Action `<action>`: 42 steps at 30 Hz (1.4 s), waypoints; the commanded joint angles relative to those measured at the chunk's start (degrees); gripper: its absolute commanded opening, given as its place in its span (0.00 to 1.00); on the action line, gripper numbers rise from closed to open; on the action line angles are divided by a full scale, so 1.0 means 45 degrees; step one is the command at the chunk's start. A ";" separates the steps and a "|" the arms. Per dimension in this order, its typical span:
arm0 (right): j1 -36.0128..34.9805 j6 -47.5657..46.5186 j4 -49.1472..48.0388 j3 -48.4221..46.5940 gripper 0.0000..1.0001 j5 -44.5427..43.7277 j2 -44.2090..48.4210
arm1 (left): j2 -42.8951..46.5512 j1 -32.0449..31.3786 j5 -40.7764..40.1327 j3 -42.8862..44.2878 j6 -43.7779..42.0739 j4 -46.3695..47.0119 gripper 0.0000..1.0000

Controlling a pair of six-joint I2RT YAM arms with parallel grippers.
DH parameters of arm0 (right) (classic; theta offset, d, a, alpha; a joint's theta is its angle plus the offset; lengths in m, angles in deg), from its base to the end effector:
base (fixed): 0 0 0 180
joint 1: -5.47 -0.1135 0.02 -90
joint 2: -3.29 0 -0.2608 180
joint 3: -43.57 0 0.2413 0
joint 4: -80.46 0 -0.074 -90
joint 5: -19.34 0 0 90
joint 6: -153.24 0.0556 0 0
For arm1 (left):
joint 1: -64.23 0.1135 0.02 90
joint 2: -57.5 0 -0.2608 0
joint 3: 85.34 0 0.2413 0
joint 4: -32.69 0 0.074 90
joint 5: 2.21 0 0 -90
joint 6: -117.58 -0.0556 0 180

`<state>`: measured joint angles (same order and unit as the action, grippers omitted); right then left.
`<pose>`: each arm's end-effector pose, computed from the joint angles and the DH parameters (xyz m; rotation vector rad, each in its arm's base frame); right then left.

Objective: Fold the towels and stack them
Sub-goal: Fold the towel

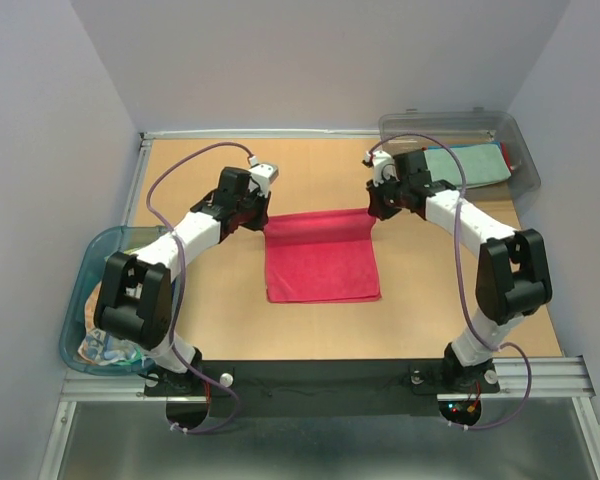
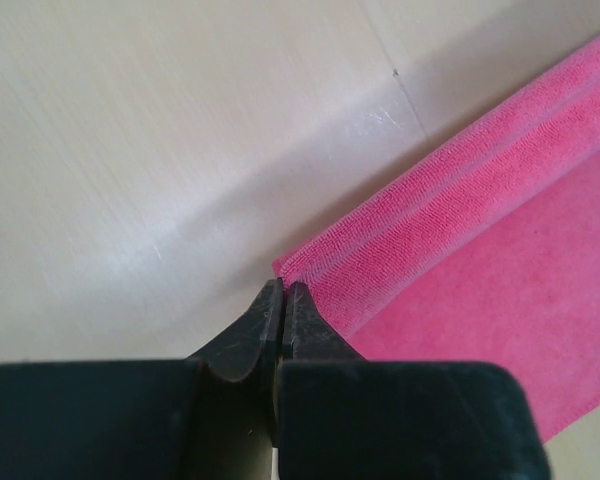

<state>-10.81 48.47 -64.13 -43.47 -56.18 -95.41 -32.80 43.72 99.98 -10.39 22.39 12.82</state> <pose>0.3636 0.1207 0.2289 -0.7511 2.2598 0.3144 0.3320 -0.1367 0.2364 0.6058 2.1102 -0.3834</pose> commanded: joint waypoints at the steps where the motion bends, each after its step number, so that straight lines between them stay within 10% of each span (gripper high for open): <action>1: -0.0016 0.0914 -0.0061 0.0789 0.01 0.0219 0.1481 | 0.1490 -0.0129 -0.1105 -0.0643 0.0605 -0.0091 0.00; 42: -0.0212 0.5546 0.0604 0.5244 0.00 0.1313 0.3436 | 0.3134 -0.1827 -0.2122 -0.4316 0.5314 -0.1518 0.00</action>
<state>-11.88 72.34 -61.55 -21.16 -49.54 -79.43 -17.32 36.09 92.68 -28.60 46.19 7.29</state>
